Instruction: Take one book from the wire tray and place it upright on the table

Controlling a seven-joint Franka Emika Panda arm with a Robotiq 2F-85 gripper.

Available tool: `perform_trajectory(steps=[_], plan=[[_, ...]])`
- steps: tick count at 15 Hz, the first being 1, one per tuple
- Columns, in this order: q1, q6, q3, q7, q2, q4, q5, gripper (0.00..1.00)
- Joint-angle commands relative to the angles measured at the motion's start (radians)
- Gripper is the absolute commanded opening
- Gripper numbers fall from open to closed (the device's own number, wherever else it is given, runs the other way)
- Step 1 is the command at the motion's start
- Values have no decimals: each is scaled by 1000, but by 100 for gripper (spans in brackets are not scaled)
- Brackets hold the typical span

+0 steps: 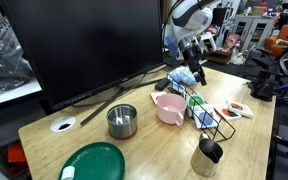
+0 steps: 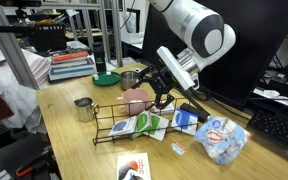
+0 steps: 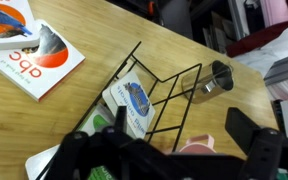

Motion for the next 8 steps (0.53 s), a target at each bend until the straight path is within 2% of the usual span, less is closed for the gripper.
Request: perform_trajectory(steps=[1, 3, 5, 6, 8], plan=[[-49, -151, 40, -100, 74, 117, -19, 100], [-63, -187, 48, -138, 105, 162, -10, 100], [-66, -160, 48, -119, 124, 189, 20, 100], [-57, -137, 40, -120, 92, 131, -5, 100], [-58, -137, 44, -120, 110, 158, -2, 100]])
